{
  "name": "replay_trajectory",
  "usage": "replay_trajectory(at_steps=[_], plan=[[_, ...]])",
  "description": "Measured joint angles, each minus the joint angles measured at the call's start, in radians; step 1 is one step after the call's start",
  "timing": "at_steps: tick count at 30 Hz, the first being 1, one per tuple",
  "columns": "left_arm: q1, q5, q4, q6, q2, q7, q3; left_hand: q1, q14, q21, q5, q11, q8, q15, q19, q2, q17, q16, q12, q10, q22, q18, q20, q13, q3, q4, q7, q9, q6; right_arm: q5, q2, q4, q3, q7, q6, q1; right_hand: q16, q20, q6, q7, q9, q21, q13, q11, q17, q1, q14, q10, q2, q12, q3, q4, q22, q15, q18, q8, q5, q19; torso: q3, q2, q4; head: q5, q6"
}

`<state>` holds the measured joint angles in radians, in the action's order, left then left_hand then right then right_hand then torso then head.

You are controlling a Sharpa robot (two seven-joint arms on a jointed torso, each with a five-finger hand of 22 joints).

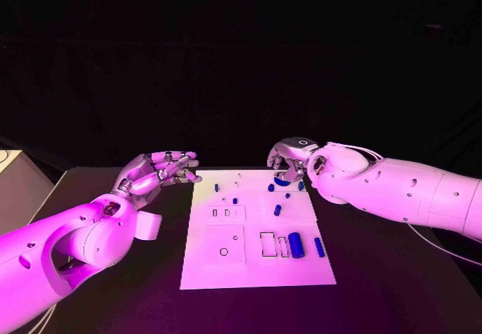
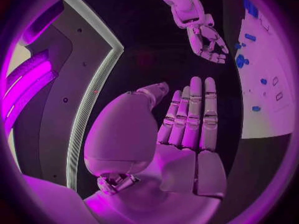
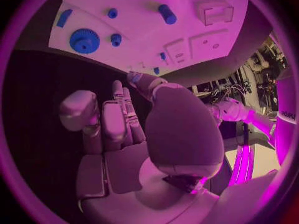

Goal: Assemble the parts on the task board

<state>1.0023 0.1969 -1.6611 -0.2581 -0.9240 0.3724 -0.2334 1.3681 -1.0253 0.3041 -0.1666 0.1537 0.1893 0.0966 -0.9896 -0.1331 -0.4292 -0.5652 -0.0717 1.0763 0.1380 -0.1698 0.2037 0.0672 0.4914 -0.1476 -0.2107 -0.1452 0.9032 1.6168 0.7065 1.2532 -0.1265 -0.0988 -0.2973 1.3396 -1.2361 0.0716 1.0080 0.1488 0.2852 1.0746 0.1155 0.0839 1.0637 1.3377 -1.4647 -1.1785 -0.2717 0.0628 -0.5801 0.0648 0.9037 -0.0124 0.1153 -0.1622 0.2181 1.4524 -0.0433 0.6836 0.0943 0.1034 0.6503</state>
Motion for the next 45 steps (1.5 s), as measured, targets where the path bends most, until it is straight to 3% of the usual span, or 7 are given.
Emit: replay_trajectory(at_steps=[9, 27, 45], plan=[[0.000, 0.003, -0.010, 0.006, -0.008, 0.000, -0.006, 0.000, 0.007, 0.000, 0.000, 0.000, 0.000, 0.000, 0.004, 0.000, -0.001, -0.004, 0.000, 0.000, 0.000, 0.000, 0.004, 0.000, 0.003, 0.003, 0.000, 0.000, 0.000, 0.039, -0.021, -0.026, -0.002, -0.020, 0.020, -0.018, -0.011, 0.000, -0.007, 0.000, 0.003, 0.008, -0.003, 0.004, 0.008, 0.000, 0.000, 0.014, 0.000, 0.000, 0.000, 0.000, 0.008, 0.000, 0.000, 0.004, 0.000, 0.000, -0.0011, 0.017, 0.0115, 0.008, -0.004], [-0.001, 0.004, -0.028, 0.012, -0.022, -0.003, -0.014, -0.004, 0.014, 0.000, 0.000, 0.000, 0.000, 0.000, 0.007, -0.004, -0.004, -0.009, 0.000, 0.000, 0.000, 0.000, 0.007, 0.000, 0.003, 0.003, 0.000, 0.000, 0.000, 0.068, -0.033, -0.061, -0.002, -0.037, 0.053, -0.031, -0.015, 0.004, -0.010, 0.003, 0.008, 0.008, -0.008, 0.007, 0.010, 0.000, -0.004, 0.028, 0.000, 0.000, 0.006, 0.000, 0.009, 0.003, 0.000, 0.004, 0.000, -0.004, -0.0021, 0.046, 0.0259, 0.022, -0.008], [-0.001, 0.005, -0.028, 0.012, -0.027, -0.007, -0.018, -0.004, 0.018, 0.000, 0.000, 0.000, 0.000, 0.004, 0.007, -0.004, -0.005, -0.009, 0.000, 0.000, 0.000, 0.000, 0.007, 0.000, 0.003, 0.003, 0.000, 0.001, 0.000, 0.077, -0.034, -0.076, -0.002, -0.043, 0.061, -0.035, -0.019, 0.004, -0.006, 0.007, 0.013, 0.008, -0.011, 0.011, 0.009, 0.000, -0.004, 0.032, 0.001, 0.000, 0.006, 0.000, 0.007, 0.003, 0.000, 0.004, 0.001, -0.004, -0.0036, 0.071, 0.0321, 0.030, -0.020]])
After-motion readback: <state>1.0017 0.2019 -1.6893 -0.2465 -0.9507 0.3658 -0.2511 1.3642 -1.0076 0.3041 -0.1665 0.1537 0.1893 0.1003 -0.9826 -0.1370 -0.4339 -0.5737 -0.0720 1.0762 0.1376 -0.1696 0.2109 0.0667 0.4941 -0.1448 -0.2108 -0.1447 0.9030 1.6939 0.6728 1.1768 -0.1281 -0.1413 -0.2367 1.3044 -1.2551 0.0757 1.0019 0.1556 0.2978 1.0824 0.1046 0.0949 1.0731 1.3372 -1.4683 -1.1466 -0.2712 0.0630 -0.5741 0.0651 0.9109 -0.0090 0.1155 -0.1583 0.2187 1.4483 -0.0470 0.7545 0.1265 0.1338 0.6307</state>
